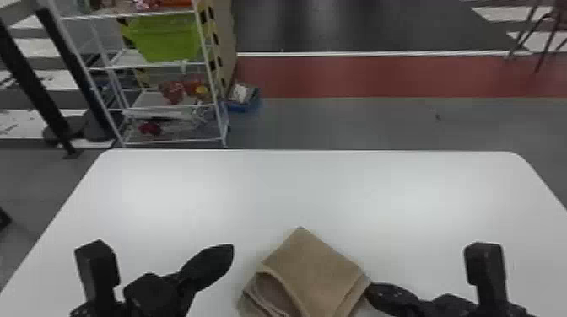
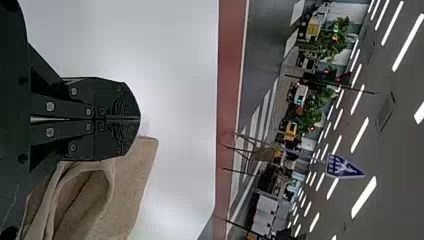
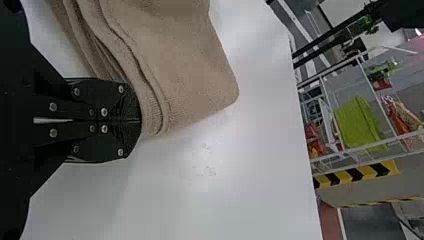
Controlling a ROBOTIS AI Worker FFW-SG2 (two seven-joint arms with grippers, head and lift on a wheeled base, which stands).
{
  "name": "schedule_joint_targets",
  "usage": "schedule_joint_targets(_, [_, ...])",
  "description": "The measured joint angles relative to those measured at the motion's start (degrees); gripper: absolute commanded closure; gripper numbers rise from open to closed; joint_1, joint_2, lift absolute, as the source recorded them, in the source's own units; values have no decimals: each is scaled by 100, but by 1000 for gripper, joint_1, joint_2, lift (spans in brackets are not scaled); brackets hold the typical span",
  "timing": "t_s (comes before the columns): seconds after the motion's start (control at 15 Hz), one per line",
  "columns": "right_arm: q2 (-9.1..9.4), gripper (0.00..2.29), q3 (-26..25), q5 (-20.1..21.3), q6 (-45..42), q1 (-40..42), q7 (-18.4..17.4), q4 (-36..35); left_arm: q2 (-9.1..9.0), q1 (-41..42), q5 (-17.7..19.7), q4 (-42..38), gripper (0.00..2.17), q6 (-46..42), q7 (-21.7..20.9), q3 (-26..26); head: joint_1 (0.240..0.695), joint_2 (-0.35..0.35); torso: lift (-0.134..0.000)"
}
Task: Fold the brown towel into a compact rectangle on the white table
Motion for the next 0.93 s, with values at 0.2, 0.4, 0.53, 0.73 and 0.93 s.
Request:
schedule_joint_targets(0.2, [0, 1683, 462, 175, 109, -614, -235, 510, -2, 14, 20, -6, 1646, -28, -20, 23, 695, 106, -123])
schedule_joint_targets(0.4, [0, 1683, 892, 362, 321, -1314, -333, 1090, -3, 28, 102, -5, 1646, -52, -54, 122, 695, 152, -123])
schedule_joint_targets(0.53, [0, 1683, 1197, 394, 422, -1839, -365, 1528, -2, 31, 201, 10, 1646, -56, -88, 248, 695, 180, -123])
schedule_joint_targets(0.73, [0, 1683, 1448, 361, 751, -1942, -362, 1488, 1, 34, 293, 33, 1646, -41, -149, 373, 695, 232, -123])
schedule_joint_targets(0.93, [0, 1679, 1048, 80, 1082, -1632, -32, 894, -2, 80, 328, -31, 1646, 34, -207, 424, 695, 228, -123])
